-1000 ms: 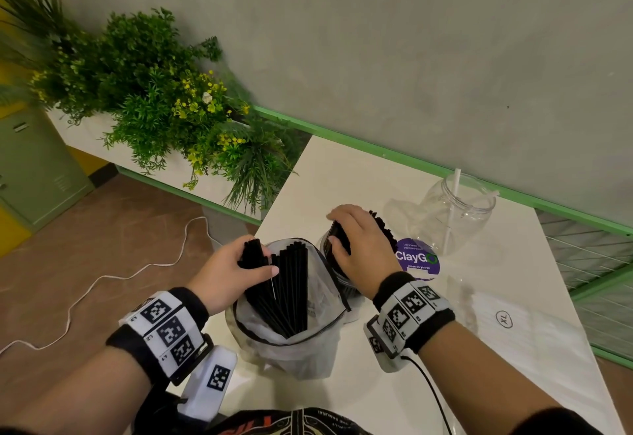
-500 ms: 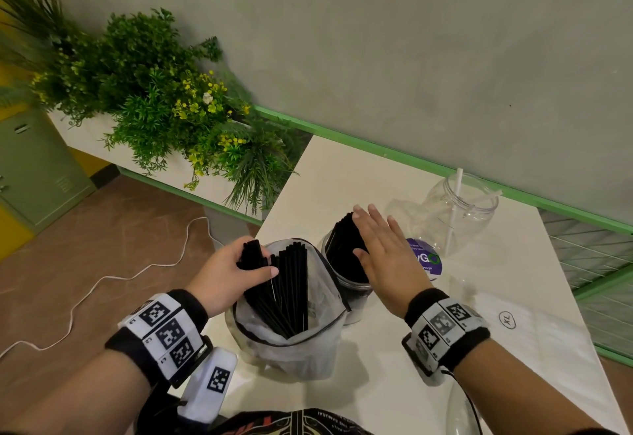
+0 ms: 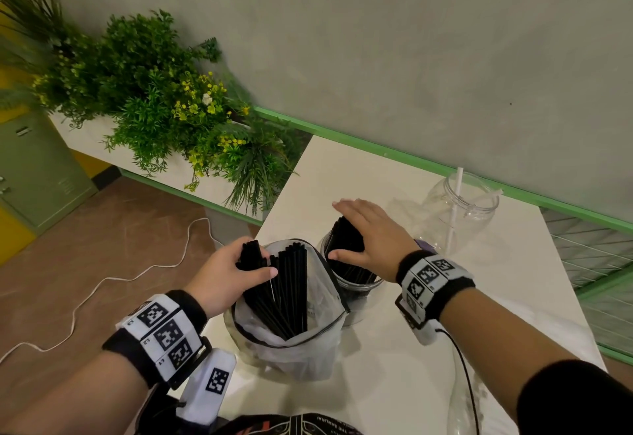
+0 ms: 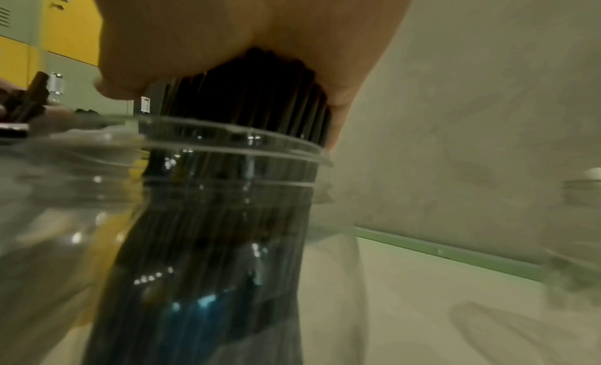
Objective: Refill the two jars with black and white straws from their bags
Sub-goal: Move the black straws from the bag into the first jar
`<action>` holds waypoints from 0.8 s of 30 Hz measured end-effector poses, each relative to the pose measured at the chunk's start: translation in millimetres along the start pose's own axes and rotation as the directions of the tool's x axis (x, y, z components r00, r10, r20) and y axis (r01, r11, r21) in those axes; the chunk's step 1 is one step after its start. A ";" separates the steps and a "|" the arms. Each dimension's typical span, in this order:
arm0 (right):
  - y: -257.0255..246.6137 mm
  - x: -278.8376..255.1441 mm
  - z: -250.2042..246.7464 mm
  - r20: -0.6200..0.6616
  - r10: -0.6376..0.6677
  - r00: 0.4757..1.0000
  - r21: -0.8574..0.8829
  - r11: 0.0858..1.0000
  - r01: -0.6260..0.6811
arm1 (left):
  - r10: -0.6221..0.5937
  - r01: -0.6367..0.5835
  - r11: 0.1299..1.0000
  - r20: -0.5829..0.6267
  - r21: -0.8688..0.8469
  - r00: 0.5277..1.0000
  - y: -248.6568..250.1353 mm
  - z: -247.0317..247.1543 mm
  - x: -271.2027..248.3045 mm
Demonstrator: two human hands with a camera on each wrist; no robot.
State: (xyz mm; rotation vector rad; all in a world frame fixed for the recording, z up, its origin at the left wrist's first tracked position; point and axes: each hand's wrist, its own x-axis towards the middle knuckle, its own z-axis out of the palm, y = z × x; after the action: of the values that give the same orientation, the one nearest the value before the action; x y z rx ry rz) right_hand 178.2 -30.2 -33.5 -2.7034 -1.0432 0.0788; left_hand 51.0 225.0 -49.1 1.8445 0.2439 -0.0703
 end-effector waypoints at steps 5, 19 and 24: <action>-2.4 10.4 -4.1 -0.009 0.038 0.999 0.027 0.999 -0.038 | 0.002 -0.002 1.000 0.007 -0.002 1.000 -0.5 -0.3 0.1; -1.3 2.8 5.9 -0.423 0.134 0.896 0.137 0.987 -0.083 | 0.015 -0.014 1.000 0.010 -0.026 1.000 -5.2 -5.6 -0.8; -3.9 11.2 -5.9 -0.149 0.008 0.989 0.012 1.000 -0.007 | 0.007 -0.006 0.999 0.013 -0.041 1.000 -2.5 -2.7 -0.6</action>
State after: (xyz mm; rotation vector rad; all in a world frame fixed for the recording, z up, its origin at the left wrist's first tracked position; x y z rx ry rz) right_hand 184.8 -21.1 -26.5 -2.6553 -0.9854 -0.1141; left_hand 49.7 228.2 -50.7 1.8038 0.2288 -0.0724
